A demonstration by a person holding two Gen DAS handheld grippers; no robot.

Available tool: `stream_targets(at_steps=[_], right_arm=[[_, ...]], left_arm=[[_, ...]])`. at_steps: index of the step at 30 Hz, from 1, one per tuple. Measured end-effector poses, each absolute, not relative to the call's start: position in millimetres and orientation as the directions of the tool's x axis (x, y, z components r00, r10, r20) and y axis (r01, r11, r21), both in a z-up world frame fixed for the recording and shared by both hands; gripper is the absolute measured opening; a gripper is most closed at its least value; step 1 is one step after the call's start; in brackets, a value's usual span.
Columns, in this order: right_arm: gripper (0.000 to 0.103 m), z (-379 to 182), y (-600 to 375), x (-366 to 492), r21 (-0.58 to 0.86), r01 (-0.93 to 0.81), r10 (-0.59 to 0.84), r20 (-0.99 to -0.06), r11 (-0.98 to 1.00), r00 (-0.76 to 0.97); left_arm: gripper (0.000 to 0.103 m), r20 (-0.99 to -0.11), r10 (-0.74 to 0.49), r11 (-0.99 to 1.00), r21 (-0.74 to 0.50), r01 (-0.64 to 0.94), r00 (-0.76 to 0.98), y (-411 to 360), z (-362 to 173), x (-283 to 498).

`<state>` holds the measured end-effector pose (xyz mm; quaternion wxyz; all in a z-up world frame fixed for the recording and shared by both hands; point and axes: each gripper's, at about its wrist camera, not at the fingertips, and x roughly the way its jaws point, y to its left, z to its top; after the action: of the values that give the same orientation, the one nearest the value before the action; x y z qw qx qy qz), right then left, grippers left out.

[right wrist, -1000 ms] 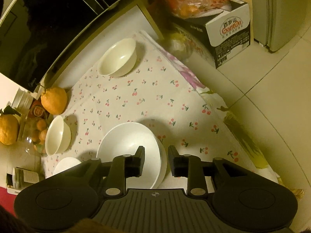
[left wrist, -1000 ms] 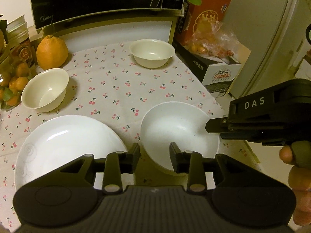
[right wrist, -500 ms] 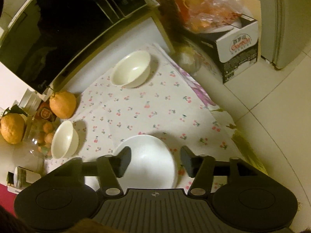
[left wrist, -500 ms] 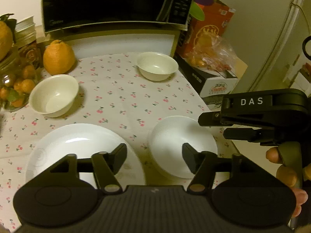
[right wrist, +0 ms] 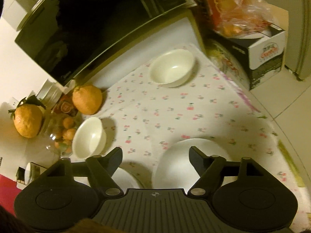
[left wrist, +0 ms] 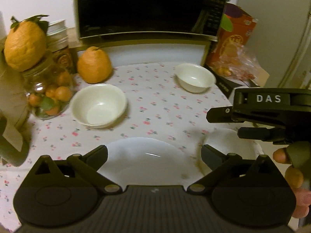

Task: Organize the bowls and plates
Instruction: 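Move both grippers to the rim of the cream bowl by the glass jar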

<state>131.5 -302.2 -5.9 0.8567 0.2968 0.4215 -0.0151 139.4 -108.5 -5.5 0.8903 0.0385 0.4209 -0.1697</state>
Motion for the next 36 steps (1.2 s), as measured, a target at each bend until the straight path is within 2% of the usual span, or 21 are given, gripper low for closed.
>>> stream_targets(at_steps=[6,14,18,24,30,36], right_arm=[[0.087,-7.0,-275.0,152.5,0.522,0.245,0.258,-0.711,0.817,0.654],[0.087,-22.3,-246.5,192.5,0.577,0.274,0.318,-0.717,0.769,0.62],[0.087,-21.9,-236.4,211.3,0.603,0.261,0.341,-0.698,0.754,0.629],[0.087,-34.8,-228.0,222.0,0.66,0.227,0.407,-0.659,0.716,0.632],[0.087,-44.7,-226.4,231.2,0.683,0.248,0.416,-0.65,0.687,0.636],[0.087,-51.5,-224.4,239.4,0.723,0.256,0.437,-0.619,0.641,0.653]], left_arm=[[0.103,-0.763,-0.228,0.957,-0.059,0.285,0.604,-82.0,-7.9,160.1],[0.103,-0.797,-0.164,0.983,-0.08,0.168,0.582,-50.2,-24.4,192.8],[0.103,-0.784,-0.147,0.988,-0.083,0.133,0.603,-45.2,-20.4,207.5],[0.102,-0.765,-0.158,0.986,-0.153,0.061,0.625,-37.7,-24.9,219.0],[0.092,-0.753,-0.148,0.983,-0.183,0.011,0.641,-27.7,-30.4,228.1],[0.072,-0.739,-0.151,0.976,-0.218,-0.022,0.657,-20.3,-37.1,236.5]])
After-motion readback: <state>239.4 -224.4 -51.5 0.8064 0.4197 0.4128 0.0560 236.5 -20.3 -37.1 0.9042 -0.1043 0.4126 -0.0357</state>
